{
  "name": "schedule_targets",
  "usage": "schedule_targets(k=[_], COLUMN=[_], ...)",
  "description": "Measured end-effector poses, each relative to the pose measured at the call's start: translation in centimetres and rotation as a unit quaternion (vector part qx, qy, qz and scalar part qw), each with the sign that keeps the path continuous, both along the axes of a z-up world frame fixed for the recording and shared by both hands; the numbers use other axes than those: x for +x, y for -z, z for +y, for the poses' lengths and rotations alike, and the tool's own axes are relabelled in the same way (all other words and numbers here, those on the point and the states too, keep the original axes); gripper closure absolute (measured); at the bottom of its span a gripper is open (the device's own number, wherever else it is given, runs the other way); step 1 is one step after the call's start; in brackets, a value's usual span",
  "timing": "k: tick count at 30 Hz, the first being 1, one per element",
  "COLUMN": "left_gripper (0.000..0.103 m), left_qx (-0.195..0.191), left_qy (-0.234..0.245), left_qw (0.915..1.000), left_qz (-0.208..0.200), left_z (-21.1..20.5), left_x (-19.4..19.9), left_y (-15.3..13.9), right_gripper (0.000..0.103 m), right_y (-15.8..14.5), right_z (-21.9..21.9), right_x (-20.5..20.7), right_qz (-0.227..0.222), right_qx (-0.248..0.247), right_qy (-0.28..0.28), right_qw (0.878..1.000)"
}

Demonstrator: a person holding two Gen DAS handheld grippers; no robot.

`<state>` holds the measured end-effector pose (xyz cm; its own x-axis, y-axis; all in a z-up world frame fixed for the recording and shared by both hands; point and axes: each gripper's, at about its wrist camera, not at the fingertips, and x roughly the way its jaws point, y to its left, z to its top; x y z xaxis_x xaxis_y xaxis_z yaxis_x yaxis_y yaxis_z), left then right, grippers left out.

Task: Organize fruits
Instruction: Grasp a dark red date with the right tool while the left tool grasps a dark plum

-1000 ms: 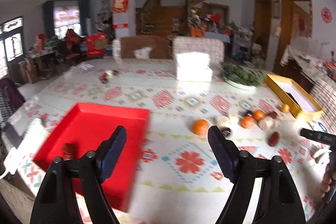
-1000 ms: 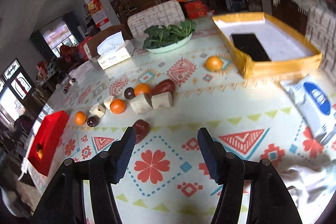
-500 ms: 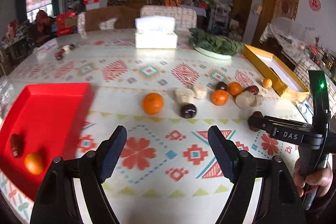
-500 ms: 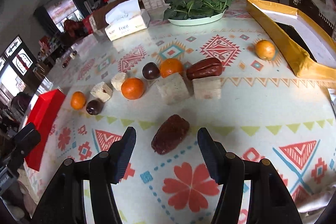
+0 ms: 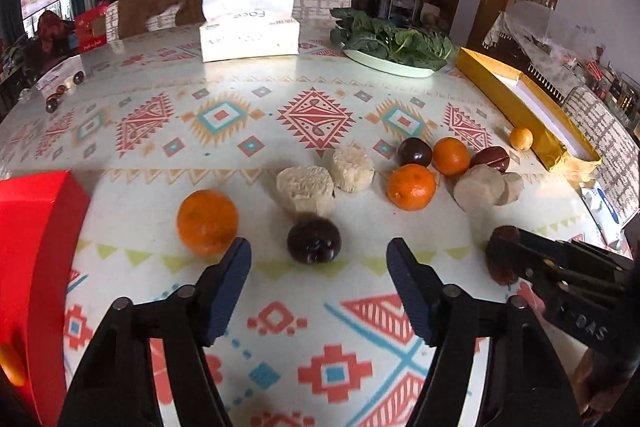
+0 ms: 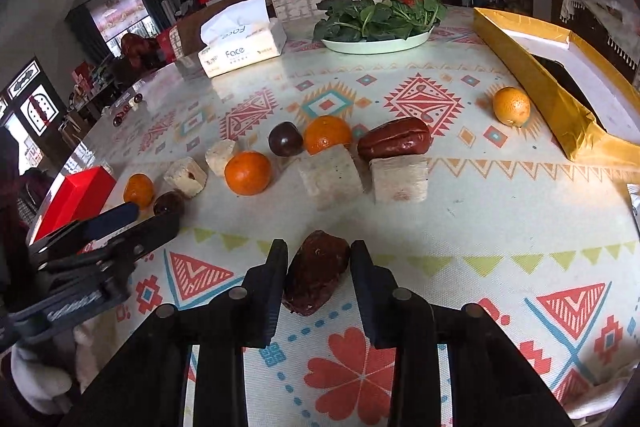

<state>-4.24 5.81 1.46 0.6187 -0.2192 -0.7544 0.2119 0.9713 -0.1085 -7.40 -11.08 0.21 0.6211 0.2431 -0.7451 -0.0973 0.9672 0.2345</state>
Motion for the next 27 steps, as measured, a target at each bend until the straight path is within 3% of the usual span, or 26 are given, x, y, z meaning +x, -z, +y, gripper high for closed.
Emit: schedule_targets(k=[2,4,7,17,23,27], left_gripper=[0.044,0.062,0.076,0.078,0.078,0.078], left_qx=[-0.001,0.0,0.025,-0.013,-0.051,-0.065], left_qy=[0.004,0.007,-0.002,-0.021,-0.054,-0.086], left_qw=[0.9999,0.9998,0.9996,0.9997,0.9967,0.9927], left_qz=[0.011,0.017,0.014,-0.002,-0.032,-0.054], left_z=[-0.2,-0.4,-0.7,1.7,6.4,10.6], left_x=[0.7,1.0,1.2,-1.4,-4.8,-7.0], left_y=[0.4,0.5,0.6,-0.9,-3.6,-5.4], right_gripper=[0.068,0.068,0.068,0.069,0.073,0.074], right_y=[0.0,0.0,0.0,0.0,-0.7,-1.1], right_z=[0.0,0.0,0.0,-0.1,0.0,-0.1], right_x=[0.0,-0.1,0.0,-0.1,-1.0,-1.3], right_qz=[0.0,0.0,-0.001,-0.004,-0.031,-0.025], right_qx=[0.001,0.0,-0.002,0.004,-0.002,0.036], right_qy=[0.0,0.0,0.0,0.003,0.005,-0.006], right_qw=[1.0,1.0,1.0,1.0,1.0,0.999])
